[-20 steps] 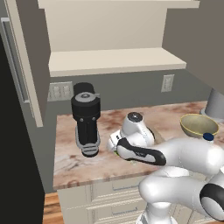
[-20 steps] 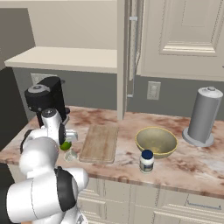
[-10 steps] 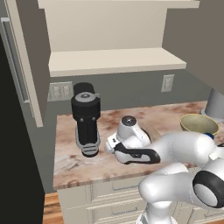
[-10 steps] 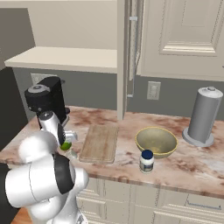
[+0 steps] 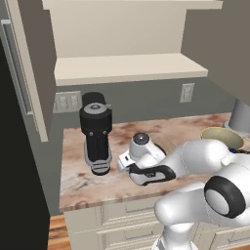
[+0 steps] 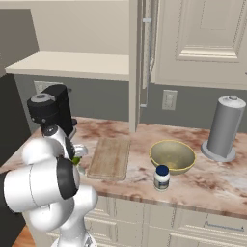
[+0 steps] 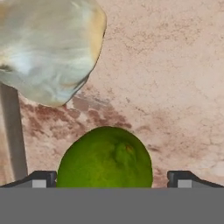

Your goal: Open the cabinet. Place the bowl and condiment on the counter. Then place the lime and garlic on the cutting board.

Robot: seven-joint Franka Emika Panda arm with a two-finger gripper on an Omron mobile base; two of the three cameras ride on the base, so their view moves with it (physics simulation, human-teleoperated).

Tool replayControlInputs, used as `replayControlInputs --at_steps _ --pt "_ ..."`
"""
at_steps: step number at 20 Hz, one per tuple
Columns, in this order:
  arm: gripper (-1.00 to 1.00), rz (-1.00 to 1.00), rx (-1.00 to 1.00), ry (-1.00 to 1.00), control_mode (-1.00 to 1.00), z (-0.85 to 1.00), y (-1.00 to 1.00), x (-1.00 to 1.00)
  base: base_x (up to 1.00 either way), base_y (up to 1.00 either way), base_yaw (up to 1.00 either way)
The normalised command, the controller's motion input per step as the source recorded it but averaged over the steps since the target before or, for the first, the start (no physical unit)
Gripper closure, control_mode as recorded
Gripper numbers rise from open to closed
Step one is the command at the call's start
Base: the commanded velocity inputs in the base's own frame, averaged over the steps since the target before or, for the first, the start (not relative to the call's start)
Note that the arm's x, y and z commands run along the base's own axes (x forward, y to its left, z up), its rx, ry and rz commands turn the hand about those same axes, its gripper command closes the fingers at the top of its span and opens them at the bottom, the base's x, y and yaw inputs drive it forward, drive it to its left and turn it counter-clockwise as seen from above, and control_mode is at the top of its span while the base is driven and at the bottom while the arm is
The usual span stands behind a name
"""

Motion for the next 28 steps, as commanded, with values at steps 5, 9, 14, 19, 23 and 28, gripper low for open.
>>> replayControlInputs --at_steps 5,9,14,19,23,28 --pt "-1.00 0.00 -0.01 -0.03 -1.00 -0.13 -0.09 0.02 0.00 0.00 0.00" --pt "1.00 0.00 0.00 0.00 -1.00 -0.16 0.00 0.00 0.00 0.00 0.00" --pt "1.00 0.00 0.01 0.01 -1.00 -0.10 -0.01 -0.01 0.00 0.00 0.00" --pt "1.00 0.00 0.01 0.00 -1.00 0.08 -0.07 -0.01 0.00 0.00 0.00" --pt "1.00 0.00 0.00 0.00 -1.00 0.20 -0.11 0.00 0.00 0.00 0.00" --pt "1.00 0.00 0.00 0.00 -1.00 0.21 -0.17 0.00 0.00 0.00 0.00"
